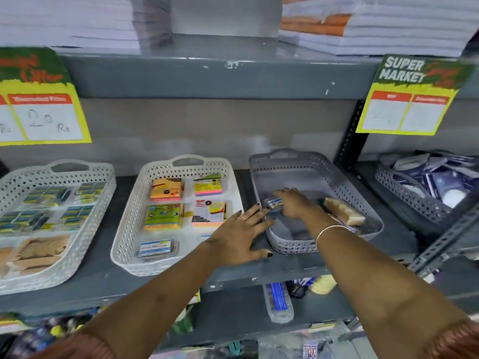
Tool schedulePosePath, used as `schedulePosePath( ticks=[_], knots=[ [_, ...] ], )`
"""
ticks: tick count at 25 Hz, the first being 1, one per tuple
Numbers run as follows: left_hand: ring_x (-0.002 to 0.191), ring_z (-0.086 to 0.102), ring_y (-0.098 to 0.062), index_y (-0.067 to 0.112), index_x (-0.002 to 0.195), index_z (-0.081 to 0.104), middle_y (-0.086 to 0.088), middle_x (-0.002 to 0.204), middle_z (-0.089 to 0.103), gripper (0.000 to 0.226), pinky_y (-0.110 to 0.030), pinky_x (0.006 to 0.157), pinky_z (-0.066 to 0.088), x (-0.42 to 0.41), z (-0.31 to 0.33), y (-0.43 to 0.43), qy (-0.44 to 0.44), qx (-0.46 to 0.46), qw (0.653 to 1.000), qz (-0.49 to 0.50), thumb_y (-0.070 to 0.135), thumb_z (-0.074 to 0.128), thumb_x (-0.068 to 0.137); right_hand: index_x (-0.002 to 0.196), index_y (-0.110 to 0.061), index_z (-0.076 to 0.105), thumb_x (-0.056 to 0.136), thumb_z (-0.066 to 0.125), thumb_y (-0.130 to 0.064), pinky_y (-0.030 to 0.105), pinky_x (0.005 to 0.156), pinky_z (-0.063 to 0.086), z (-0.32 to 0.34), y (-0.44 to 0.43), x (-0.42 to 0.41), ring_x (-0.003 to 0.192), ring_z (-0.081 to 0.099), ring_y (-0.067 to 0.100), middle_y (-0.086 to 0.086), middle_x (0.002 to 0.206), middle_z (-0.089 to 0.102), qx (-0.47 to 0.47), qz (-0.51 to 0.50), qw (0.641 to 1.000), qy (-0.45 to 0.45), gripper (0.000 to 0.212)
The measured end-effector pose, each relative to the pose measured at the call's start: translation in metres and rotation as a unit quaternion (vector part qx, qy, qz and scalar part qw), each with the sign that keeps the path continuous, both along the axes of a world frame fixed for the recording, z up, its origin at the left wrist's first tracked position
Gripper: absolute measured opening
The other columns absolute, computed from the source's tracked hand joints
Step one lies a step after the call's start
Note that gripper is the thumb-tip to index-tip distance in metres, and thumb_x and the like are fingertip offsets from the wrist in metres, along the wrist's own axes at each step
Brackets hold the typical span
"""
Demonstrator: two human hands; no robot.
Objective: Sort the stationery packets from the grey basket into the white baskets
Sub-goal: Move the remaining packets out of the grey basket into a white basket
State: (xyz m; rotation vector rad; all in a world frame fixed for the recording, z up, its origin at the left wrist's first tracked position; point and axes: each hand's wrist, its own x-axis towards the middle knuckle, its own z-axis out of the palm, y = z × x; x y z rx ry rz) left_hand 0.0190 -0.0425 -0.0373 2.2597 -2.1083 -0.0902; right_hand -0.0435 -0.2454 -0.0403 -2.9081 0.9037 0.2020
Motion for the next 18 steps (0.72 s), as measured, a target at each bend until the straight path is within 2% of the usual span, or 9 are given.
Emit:
schedulePosePath(
  ticks=[5,9,14,16,18],
  knots=[
    [0.145,-0.004,-0.016,0.029,0.146,0.011,0.0,0.159,0.001,0.075,-0.042,0.117,0.007,-0.002,-0.003,-0.001,0.026,0.001,1.0,0.013,0.058,0.045,0.086,0.139,-0.017,0.043,0.087,0.059,-0.007,0.044,0.103,0.043,-0.008,-0.006,0.005,0.132,0.034,0.032,0.012,0.141,0.041,-0.046,0.0,0.999,-0.004,0.055],
    [0.145,-0.004,-0.016,0.029,0.146,0.011,0.001,0.159,0.001,0.075,-0.043,0.117,0.007,-0.003,-0.005,0.0,0.028,-0.004,0.999,0.02,0.058,0.045,0.086,0.133,-0.007,0.049,0.08,0.071,-0.012,0.042,0.103,0.044,-0.004,-0.006,0.006,0.127,0.043,0.033,0.015,0.136,0.046,-0.014,-0.012,1.0,-0.011,0.057],
    [0.145,-0.005,-0.016,0.028,0.147,0.009,0.001,0.159,0.002,0.073,-0.041,0.117,0.001,-0.002,0.001,0.005,0.015,-0.019,0.999,0.033,0.057,0.041,0.088,0.129,-0.003,0.047,0.078,0.073,-0.016,0.039,0.098,0.045,0.018,-0.003,0.003,0.124,0.048,0.034,0.017,0.134,0.051,-0.031,-0.046,0.998,-0.024,0.059],
    [0.145,-0.006,-0.016,0.027,0.147,0.006,0.001,0.159,0.0,0.073,-0.041,0.117,-0.002,0.007,0.007,0.018,0.01,-0.038,0.998,0.056,0.062,0.031,0.088,0.129,-0.002,0.047,0.078,0.074,-0.02,0.039,0.098,0.046,0.032,0.002,0.004,0.124,0.047,0.034,0.017,0.135,0.051,-0.045,-0.061,0.997,-0.033,0.061],
    [0.144,-0.01,-0.017,0.027,0.146,-0.001,0.001,0.158,-0.005,0.084,-0.042,0.116,-0.004,0.026,0.014,0.039,-0.003,-0.064,0.993,0.095,0.076,0.006,0.078,0.132,-0.002,0.044,0.079,0.072,-0.023,0.039,0.101,0.044,0.048,0.011,0.007,0.128,0.043,0.033,0.017,0.138,0.048,-0.044,-0.07,0.995,-0.063,0.063]
  ],
)
